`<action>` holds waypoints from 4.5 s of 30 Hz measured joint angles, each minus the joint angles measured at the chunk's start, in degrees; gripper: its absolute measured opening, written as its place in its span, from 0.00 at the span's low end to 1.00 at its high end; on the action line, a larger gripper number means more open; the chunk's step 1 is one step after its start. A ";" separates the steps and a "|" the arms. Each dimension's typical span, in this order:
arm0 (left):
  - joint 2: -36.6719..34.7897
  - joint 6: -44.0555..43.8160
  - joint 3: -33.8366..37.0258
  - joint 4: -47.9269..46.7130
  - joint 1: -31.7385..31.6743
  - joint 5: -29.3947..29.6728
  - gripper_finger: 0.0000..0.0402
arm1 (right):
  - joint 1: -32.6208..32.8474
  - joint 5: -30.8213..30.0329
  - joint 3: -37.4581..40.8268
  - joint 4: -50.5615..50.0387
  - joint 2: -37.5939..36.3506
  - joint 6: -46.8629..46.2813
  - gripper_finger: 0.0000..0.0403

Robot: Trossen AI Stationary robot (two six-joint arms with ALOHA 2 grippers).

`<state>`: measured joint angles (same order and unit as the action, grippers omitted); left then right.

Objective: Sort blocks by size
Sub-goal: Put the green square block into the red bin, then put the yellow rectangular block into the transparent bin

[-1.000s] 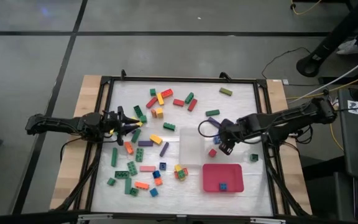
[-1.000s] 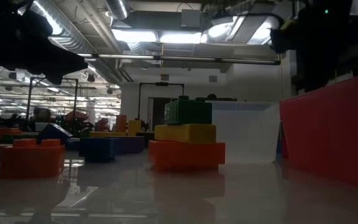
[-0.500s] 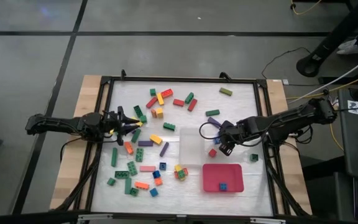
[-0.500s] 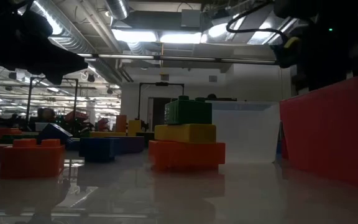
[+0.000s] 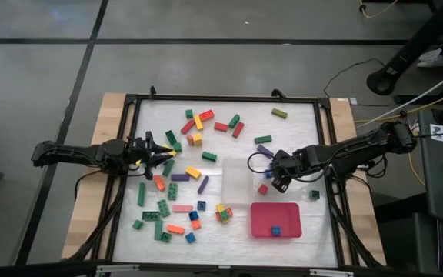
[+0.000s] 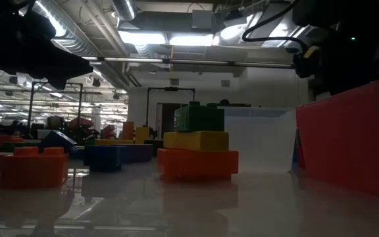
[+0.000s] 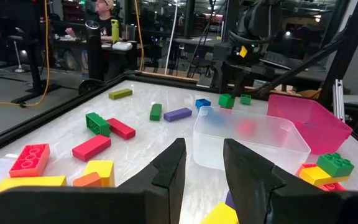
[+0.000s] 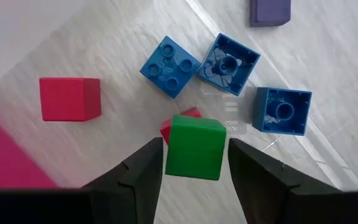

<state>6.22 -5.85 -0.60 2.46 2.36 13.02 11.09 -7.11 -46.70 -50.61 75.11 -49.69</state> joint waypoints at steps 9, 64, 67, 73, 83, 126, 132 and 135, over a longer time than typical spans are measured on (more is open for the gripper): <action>-0.01 0.02 0.00 0.00 -0.01 0.00 0.24 | 0.00 0.04 0.00 0.00 3.66 0.34 0.45; 8.37 -0.13 0.00 23.99 -0.01 1.38 0.24 | 18.79 19.41 -13.66 9.32 5.42 21.09 0.61; 11.90 -0.13 0.00 26.23 0.01 1.64 0.24 | 18.91 17.77 -13.66 8.22 5.42 21.09 0.65; 20.08 1.89 -1.69 30.47 -0.60 8.61 0.24 | 15.95 19.29 -13.64 6.32 5.35 21.75 0.66; 35.61 7.91 -11.09 24.19 -9.39 11.63 0.24 | 7.53 20.17 -13.64 -0.02 2.93 31.37 0.67; 60.04 31.22 -35.24 -15.75 -14.86 -5.35 0.24 | -1.03 18.03 -13.63 -0.07 2.85 46.69 0.67; 60.04 13.73 -35.78 -20.10 -11.87 -15.34 0.24 | -1.03 18.03 -13.64 0.07 2.84 47.05 0.67; 60.04 9.32 -35.76 -19.33 -9.84 -15.60 0.24 | -1.03 18.03 -13.63 0.21 2.84 47.06 0.67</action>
<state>66.26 3.48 -36.36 -16.87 -7.48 -2.58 10.07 10.92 -60.32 -50.40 77.95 -2.63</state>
